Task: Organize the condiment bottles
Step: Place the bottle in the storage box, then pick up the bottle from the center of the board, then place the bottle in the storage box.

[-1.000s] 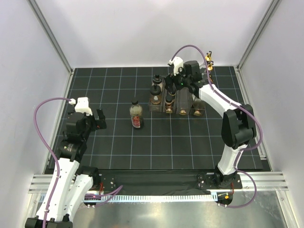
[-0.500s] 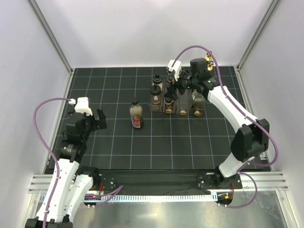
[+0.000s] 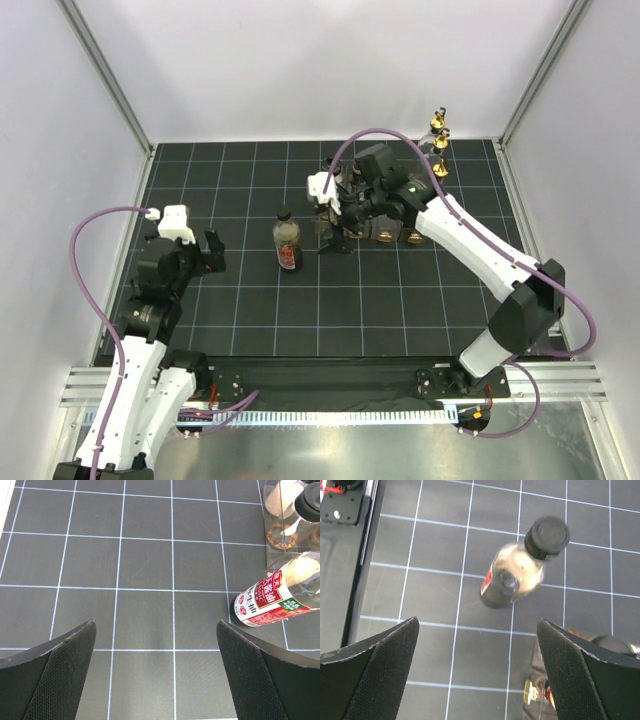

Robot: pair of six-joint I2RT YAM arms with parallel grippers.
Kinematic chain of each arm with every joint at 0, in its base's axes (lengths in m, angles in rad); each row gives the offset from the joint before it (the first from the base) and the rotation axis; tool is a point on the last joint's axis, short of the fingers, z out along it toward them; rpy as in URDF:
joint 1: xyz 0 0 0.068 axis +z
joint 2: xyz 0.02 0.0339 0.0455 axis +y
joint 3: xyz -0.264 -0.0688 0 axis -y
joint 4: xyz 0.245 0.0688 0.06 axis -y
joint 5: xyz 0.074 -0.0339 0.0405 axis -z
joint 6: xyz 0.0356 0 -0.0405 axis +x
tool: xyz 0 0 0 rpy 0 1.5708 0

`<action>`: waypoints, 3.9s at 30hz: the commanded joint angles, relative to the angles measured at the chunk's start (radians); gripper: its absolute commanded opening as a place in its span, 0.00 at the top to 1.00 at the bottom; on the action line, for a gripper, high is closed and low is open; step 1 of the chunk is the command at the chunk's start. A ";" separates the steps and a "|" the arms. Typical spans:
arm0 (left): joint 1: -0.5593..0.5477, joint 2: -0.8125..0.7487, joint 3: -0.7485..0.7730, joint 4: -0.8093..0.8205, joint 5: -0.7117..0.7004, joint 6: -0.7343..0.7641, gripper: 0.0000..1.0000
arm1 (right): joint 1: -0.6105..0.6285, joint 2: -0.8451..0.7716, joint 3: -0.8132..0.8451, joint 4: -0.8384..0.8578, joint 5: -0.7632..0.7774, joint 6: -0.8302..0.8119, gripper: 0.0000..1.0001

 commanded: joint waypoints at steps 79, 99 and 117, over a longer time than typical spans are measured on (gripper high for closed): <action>0.006 -0.017 -0.004 0.052 0.037 0.006 0.00 | -0.163 -0.078 0.386 -0.258 0.074 0.123 0.96; 0.005 -0.020 -0.004 0.052 0.036 0.006 0.00 | -0.284 0.063 0.529 -0.194 0.247 0.166 0.96; 0.006 -0.013 -0.004 0.052 0.034 0.007 0.00 | -0.330 0.175 0.547 -0.105 0.365 0.140 0.96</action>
